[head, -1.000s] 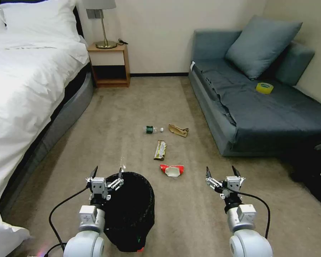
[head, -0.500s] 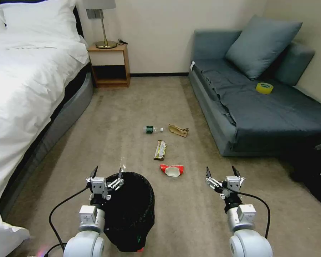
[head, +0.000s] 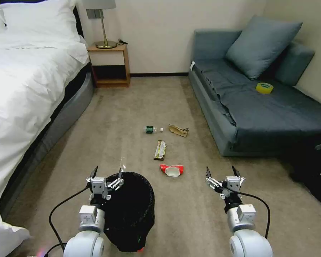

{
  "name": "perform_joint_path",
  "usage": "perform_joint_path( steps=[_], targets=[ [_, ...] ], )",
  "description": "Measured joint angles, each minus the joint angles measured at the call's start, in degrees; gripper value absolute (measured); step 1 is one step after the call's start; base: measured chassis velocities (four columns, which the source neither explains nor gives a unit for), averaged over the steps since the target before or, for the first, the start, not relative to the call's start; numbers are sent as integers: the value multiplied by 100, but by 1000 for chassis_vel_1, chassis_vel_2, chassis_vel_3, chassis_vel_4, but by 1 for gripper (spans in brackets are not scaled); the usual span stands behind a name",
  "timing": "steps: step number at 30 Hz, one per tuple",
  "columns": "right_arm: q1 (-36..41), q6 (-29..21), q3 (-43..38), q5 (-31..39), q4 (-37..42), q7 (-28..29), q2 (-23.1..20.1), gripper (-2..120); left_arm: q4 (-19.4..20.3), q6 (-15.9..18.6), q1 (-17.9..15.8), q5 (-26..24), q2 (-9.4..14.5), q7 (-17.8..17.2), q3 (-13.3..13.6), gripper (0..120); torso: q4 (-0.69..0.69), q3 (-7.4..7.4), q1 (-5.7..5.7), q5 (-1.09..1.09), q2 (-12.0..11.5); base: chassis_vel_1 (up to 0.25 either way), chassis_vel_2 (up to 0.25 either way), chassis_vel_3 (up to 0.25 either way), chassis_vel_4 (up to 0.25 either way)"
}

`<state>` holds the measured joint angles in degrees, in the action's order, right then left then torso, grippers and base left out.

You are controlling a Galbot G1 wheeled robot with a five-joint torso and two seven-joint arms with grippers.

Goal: Pick up the trash bin, then pick up the garbage on the floor and place it into the trash bin.

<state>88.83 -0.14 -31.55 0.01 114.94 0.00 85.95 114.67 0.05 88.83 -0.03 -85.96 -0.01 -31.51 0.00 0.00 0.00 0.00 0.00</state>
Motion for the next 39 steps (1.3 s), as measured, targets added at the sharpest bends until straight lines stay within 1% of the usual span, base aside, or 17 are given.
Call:
perform_joint_path(
  steps=[4,5,7,8,10,12,14,16,19,20,21,22,25,26,28,30,39],
  targets=[
    [29,-114,-58,19,323,35,27,100,169,154,31,-44,-37,-71,5,100,0,0,0,-2,0,0,0,0,0],
    [62,-237,-122,46,669,81,59,100,539,468,91,-135,-125,-218,44,100,0,0,0,-1,0,0,0,0,0],
    [95,-355,-185,70,991,125,87,100,889,783,154,-223,-211,-361,75,100,-1,0,0,-1,0,0,0,0,0],
    [95,-355,-185,70,991,125,87,100,889,783,154,-223,-211,-361,75,100,-1,0,0,-1,0,0,0,0,0],
    [143,-535,-272,108,1480,190,134,100,1403,1238,244,-350,-338,-578,122,100,0,0,0,0,0,0,0,0,0],
    [161,-599,-306,124,1663,214,151,100,1558,1394,270,-399,-358,-648,135,100,0,0,0,0,0,0,0,0,0],
    [198,-765,-402,195,2096,290,174,100,1659,1691,319,-534,-198,-803,76,100,-1,0,0,-2,0,0,0,0,0],
    [190,-793,-425,227,2144,311,164,100,1673,1753,323,-568,-164,-849,67,100,-1,0,0,-4,0,0,0,0,0],
    [161,-855,-474,308,2188,346,129,100,1772,2354,376,-933,66,-1265,-14,100,-1,0,0,0,0,0,0,0,0],
    [147,-860,-479,320,2188,348,123,100,1836,2685,410,-1156,166,-1462,-21,100,0,0,0,0,0,0,0,0,0],
    [147,-860,-479,320,2188,348,123,100,1836,2685,410,-1156,166,-1462,-21,100,0,0,0,0,0,0,0,0,0],
    [131,-862,-482,327,2170,349,119,100,1952,3200,445,-1513,321,-1763,-22,100,0,0,0,-1,1,0,0,0,0],
    [116,-862,-482,330,2132,351,116,100,2076,3839,453,-2062,598,-2125,-18,100,0,0,0,0,0,0,0,0,0],
    [116,-862,-482,330,2132,351,116,100,2076,3839,453,-2062,598,-2125,-18,100,0,0,0,0,0,0,0,0,0],
    [116,-859,-483,331,2126,352,111,100,2099,4128,455,-2441,743,-2348,-1,100,0,0,0,0,1,0,0,0,0],
    [119,-855,-489,336,2126,353,105,100,2100,4248,471,-2633,792,-2482,3,100,0,0,0,-1,0,0,0,0,0],
    [130,-824,-515,342,2098,368,93,100,1881,4272,521,-2750,801,-2733,31,100,0,0,0,0,0,0,0,0,0]
  ],
)
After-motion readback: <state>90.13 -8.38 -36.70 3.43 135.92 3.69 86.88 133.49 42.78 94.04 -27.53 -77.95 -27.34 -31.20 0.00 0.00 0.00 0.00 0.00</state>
